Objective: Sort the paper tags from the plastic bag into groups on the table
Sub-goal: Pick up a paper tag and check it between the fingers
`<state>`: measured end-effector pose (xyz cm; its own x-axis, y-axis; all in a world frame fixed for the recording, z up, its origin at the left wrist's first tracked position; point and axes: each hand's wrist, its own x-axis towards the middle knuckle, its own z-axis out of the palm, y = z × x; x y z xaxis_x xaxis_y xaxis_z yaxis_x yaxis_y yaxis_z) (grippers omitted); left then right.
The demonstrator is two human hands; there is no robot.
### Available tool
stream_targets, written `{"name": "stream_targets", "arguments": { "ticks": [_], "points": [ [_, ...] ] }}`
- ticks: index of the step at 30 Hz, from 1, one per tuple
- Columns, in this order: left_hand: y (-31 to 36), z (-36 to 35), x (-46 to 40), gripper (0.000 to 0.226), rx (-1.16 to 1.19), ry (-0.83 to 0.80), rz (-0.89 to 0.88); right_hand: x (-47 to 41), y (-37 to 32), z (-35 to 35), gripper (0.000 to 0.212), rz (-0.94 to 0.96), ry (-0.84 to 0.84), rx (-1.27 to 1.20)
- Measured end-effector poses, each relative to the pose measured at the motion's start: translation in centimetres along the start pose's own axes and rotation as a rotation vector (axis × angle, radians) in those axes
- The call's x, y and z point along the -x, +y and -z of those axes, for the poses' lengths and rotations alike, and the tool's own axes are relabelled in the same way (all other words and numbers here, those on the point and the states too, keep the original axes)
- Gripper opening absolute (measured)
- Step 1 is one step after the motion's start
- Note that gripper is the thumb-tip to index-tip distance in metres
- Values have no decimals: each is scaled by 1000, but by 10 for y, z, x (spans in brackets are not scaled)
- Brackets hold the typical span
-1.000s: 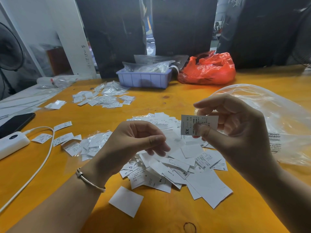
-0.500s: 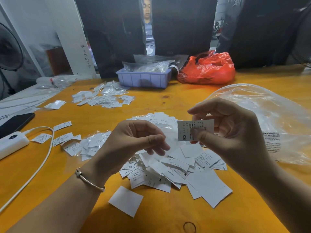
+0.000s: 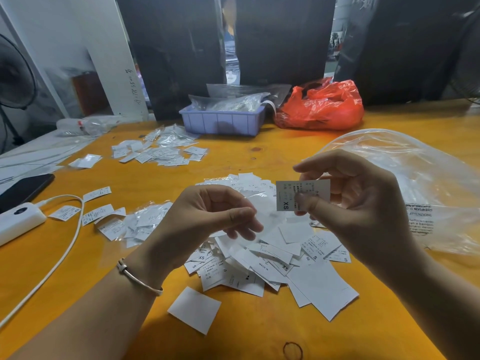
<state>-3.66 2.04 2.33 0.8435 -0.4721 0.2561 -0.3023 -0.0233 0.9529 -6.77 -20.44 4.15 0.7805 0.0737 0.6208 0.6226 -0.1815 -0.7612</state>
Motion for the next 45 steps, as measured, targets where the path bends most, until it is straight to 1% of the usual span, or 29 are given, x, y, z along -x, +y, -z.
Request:
{"name": "stream_targets", "arguments": {
  "ticks": [4,11,16,24,28,30,34,39,45],
  "points": [
    [1,0,0,9,1,8,0,-1,1,3,34,22,27,8],
    [1,0,0,9,8,17,3,1,1,0,29,-13,-44,-109],
    [1,0,0,9,4,12,-1,0,1,1,28,-40,-38,-205],
    [1,0,0,9,2,11,0,-1,3,2,28,-62,-45,-239],
    [1,0,-1,9,-4,6,3,0,2,1,27,-63,-82,-192],
    [1,0,-1,9,-6,2,3,2,1,0,27,-34,-86,-140],
    [0,0,-1,9,-5,-4,6,3,-1,-2,30,49,-34,80],
    [0,0,-1,10,-7,-7,8,4,0,-4,27,50,-56,113],
    [-1,0,-1,8,7,-31,23,2,-2,-3,25,72,-8,127]
  ]
}}
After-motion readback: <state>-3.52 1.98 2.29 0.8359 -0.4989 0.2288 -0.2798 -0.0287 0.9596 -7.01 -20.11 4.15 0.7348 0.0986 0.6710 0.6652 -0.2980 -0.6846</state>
